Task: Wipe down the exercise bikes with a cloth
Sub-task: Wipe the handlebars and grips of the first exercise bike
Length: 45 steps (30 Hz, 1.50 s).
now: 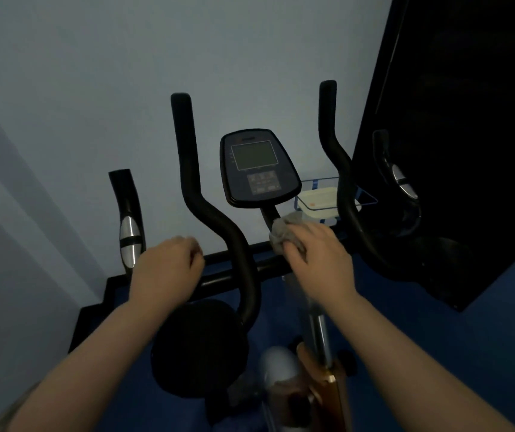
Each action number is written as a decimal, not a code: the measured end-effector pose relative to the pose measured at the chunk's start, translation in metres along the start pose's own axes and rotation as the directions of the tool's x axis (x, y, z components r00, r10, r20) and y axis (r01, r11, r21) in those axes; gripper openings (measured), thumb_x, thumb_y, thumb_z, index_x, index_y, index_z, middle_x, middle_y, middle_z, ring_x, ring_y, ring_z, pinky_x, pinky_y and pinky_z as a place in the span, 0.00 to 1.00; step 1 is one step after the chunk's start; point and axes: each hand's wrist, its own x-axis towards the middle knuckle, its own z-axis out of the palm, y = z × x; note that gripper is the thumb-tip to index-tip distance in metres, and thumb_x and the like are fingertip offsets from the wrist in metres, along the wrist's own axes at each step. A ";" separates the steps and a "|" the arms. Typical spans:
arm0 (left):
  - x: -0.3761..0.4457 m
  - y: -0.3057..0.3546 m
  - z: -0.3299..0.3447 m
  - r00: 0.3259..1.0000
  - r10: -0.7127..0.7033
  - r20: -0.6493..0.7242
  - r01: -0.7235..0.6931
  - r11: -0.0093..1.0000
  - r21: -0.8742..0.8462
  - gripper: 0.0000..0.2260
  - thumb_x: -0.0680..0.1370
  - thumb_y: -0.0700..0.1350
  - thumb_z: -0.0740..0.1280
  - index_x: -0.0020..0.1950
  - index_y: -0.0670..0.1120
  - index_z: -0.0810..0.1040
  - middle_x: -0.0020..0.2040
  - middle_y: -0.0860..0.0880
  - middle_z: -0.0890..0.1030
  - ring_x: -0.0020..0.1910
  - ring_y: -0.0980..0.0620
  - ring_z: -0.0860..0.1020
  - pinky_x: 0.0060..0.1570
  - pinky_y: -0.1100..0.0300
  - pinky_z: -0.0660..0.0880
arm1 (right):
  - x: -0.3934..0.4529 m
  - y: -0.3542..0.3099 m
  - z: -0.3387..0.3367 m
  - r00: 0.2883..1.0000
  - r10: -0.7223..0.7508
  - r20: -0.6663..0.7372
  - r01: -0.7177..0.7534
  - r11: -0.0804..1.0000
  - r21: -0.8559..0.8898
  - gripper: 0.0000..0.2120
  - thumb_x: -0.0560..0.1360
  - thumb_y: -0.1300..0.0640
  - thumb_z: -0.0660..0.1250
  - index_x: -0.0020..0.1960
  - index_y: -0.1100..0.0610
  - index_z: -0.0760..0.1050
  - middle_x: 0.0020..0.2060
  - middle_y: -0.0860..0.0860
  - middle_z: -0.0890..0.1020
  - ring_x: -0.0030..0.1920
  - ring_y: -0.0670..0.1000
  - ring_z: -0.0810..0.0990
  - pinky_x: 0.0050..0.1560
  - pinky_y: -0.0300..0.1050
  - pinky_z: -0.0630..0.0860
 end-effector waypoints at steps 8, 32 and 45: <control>-0.002 0.002 0.007 0.999 -0.052 0.005 0.050 0.986 0.158 0.21 0.79 0.51 0.58 0.26 0.47 0.69 0.24 0.51 0.71 0.23 0.55 0.68 0.24 0.61 0.59 | -0.082 0.019 0.021 0.957 -0.277 -0.084 0.260 0.950 -0.176 0.23 0.76 0.58 0.60 0.72 0.50 0.68 0.72 0.57 0.68 0.75 0.57 0.59 0.72 0.60 0.59; -0.001 -0.003 0.005 0.999 -0.006 -0.036 0.011 0.993 0.119 0.20 0.79 0.52 0.59 0.26 0.49 0.69 0.24 0.52 0.70 0.23 0.57 0.67 0.24 0.61 0.55 | -0.070 -0.062 0.034 0.987 -0.113 0.117 0.048 0.889 0.454 0.22 0.80 0.39 0.47 0.72 0.36 0.62 0.76 0.38 0.56 0.76 0.42 0.49 0.75 0.44 0.50; -0.003 -0.001 0.003 1.000 0.009 -0.022 -0.007 0.997 0.072 0.20 0.79 0.52 0.59 0.28 0.49 0.72 0.25 0.51 0.72 0.24 0.56 0.70 0.25 0.62 0.58 | -0.053 -0.070 0.034 0.995 -0.079 0.061 0.030 0.819 0.573 0.22 0.82 0.59 0.58 0.74 0.45 0.62 0.76 0.46 0.60 0.77 0.45 0.52 0.76 0.50 0.53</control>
